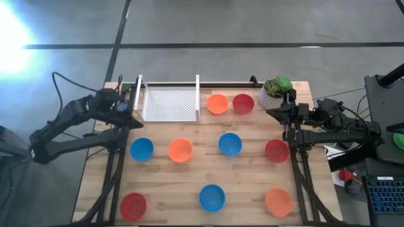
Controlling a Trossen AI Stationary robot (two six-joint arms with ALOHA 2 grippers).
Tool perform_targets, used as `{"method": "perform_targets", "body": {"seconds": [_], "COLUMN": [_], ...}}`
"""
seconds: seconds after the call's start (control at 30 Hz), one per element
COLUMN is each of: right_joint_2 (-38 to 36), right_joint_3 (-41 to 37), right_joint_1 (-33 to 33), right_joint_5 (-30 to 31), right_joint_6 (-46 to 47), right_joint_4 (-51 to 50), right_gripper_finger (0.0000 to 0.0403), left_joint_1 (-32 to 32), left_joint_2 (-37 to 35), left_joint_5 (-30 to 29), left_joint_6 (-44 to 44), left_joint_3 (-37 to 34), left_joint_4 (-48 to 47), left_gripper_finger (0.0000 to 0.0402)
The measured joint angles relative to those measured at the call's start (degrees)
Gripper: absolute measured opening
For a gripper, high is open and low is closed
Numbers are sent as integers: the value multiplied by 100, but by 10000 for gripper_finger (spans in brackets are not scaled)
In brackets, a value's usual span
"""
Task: Pick & Place Mini bowls
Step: Put the left blue bowl on the shelf
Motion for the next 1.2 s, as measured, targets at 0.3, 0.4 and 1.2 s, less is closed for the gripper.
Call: {"method": "perform_targets", "body": {"seconds": [0.3,0.4,1.2], "right_joint_2": [0,0,4], "right_joint_3": [0,0,-2], "right_joint_1": [0,0,0], "right_joint_5": [0,0,0], "right_joint_6": [-2,-10,-12], "right_joint_4": [0,-1,-2], "right_gripper_finger": [8,8,8], "left_joint_1": [-279,-281,-278], "left_joint_2": [458,539,754], "left_joint_5": [-177,-179,-389], "left_joint_6": [517,348,-1678], "left_joint_3": [-31,-94,-253], "left_joint_4": [-282,-286,-295], "left_gripper_finger": [0,0,72]}}
